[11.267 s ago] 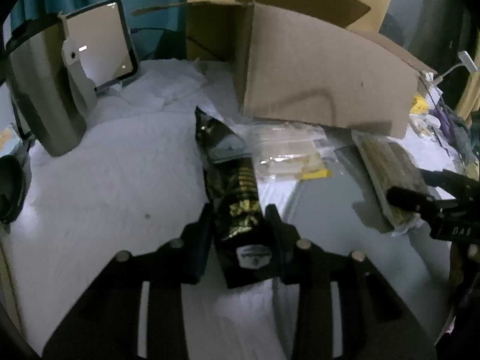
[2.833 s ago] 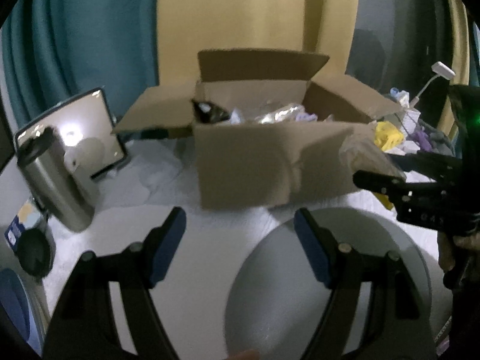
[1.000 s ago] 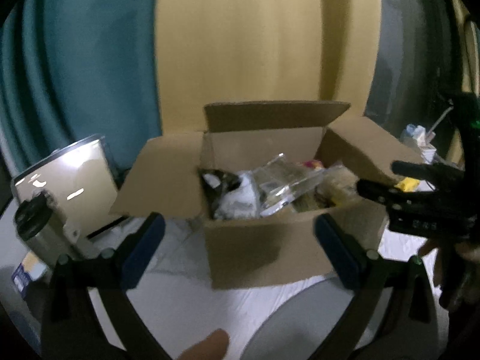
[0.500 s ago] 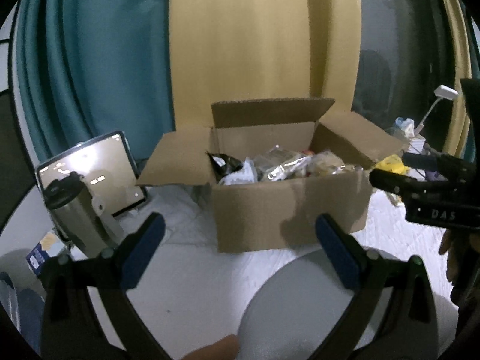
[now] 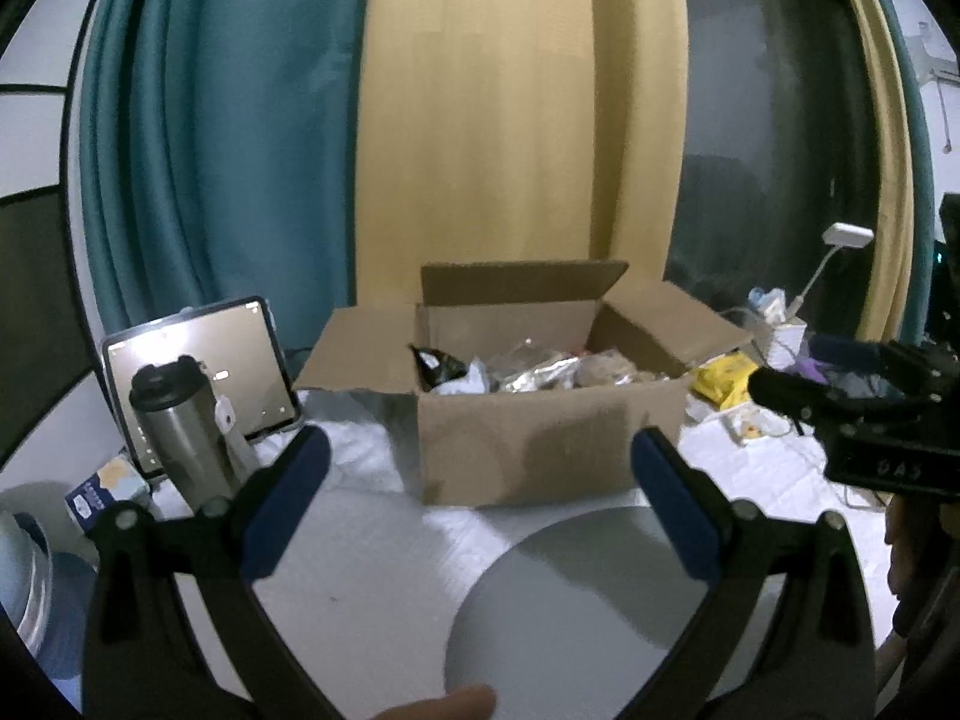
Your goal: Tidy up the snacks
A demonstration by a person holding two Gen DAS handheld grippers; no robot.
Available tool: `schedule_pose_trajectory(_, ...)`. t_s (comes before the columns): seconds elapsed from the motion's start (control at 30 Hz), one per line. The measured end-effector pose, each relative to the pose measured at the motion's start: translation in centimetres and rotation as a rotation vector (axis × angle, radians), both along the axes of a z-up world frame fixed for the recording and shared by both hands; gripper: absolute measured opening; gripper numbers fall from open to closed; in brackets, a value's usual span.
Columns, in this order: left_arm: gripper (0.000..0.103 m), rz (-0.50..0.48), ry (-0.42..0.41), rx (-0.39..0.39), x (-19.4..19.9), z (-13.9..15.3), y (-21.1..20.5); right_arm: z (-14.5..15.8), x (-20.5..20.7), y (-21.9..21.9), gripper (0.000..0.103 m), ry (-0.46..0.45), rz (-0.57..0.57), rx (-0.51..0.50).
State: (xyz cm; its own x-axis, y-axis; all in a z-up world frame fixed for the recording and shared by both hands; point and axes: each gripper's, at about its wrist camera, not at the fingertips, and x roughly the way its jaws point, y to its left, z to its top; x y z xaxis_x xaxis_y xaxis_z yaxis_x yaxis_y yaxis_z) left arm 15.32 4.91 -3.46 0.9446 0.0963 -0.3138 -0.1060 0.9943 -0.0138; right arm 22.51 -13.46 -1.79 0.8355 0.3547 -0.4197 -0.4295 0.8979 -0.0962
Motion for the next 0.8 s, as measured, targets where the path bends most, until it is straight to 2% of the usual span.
schedule_pose_trajectory(0.3, 0.101, 0.015, -0.058, -0.002, -3.9, 1.7, -0.8, 2.9, -5.3, -1.7, 0.087, -0.103, -0.012, 0.03)
schedule_pose_trajectory(0.8, 0.101, 0.009, -0.14, 0.027, -9.0, 5.0, -2.3, 5.8, -11.0, -4.9, 0.087, -0.212, -0.04, 0.087)
